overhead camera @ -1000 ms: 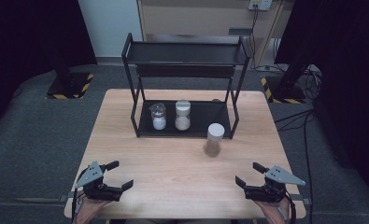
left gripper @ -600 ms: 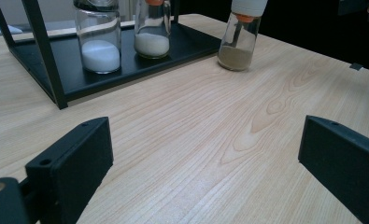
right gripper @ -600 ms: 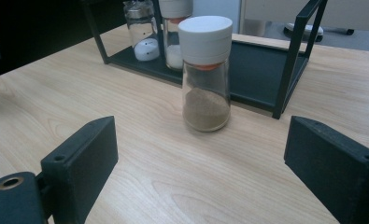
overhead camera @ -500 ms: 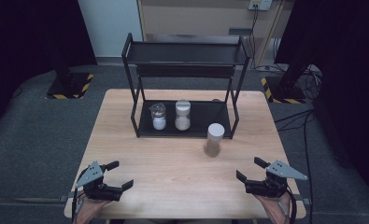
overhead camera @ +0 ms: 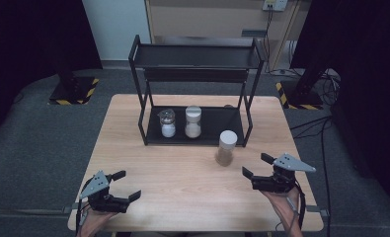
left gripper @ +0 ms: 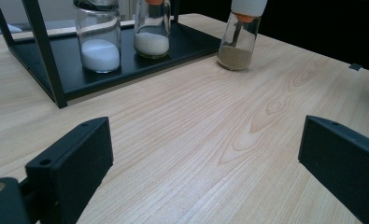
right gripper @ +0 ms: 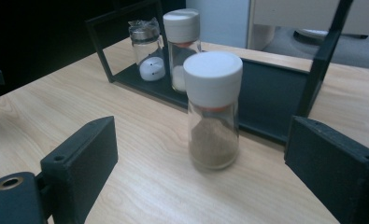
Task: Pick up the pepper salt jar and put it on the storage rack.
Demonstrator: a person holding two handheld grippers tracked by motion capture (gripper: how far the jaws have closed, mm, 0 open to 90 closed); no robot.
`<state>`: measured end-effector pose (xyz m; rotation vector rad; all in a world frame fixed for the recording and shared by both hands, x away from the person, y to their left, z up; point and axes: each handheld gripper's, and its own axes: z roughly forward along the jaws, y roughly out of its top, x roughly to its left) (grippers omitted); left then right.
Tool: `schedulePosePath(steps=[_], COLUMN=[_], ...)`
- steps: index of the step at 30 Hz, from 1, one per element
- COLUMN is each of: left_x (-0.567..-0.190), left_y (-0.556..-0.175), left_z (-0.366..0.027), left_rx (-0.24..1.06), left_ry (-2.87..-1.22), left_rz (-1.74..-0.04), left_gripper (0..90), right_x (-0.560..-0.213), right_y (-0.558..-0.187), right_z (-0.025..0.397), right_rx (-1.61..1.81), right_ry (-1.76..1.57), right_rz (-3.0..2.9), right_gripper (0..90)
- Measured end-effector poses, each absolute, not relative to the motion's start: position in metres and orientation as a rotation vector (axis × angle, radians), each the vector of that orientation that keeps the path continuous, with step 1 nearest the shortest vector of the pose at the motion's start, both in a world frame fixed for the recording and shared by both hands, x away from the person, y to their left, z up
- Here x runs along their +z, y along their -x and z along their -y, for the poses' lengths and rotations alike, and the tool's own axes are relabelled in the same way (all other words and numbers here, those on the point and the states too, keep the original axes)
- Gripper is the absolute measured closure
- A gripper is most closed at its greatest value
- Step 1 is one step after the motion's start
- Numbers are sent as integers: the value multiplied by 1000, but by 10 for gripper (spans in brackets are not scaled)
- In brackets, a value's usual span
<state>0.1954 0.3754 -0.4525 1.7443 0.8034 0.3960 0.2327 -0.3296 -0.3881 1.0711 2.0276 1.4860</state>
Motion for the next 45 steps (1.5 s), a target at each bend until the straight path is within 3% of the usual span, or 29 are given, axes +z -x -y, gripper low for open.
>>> schedulePosePath(steps=[14,31,45], left_x=[-452,-452,-452], left_y=[-195,-194,-195], left_z=[-376,-376,-376], left_rx=[396,400,401], left_ry=[-1743,-1742,-1745], left_rz=[-805,-807,-810], left_gripper=[21,21,22], right_x=[-373,-383,-402], right_y=[-288,-327,-337], right_z=[296,262,250], right_rx=[1462,1391,1338], right_ry=[-1065,-1095,-1136], right_rz=[-2071,-2113,-2092], right_gripper=[102,115,227])
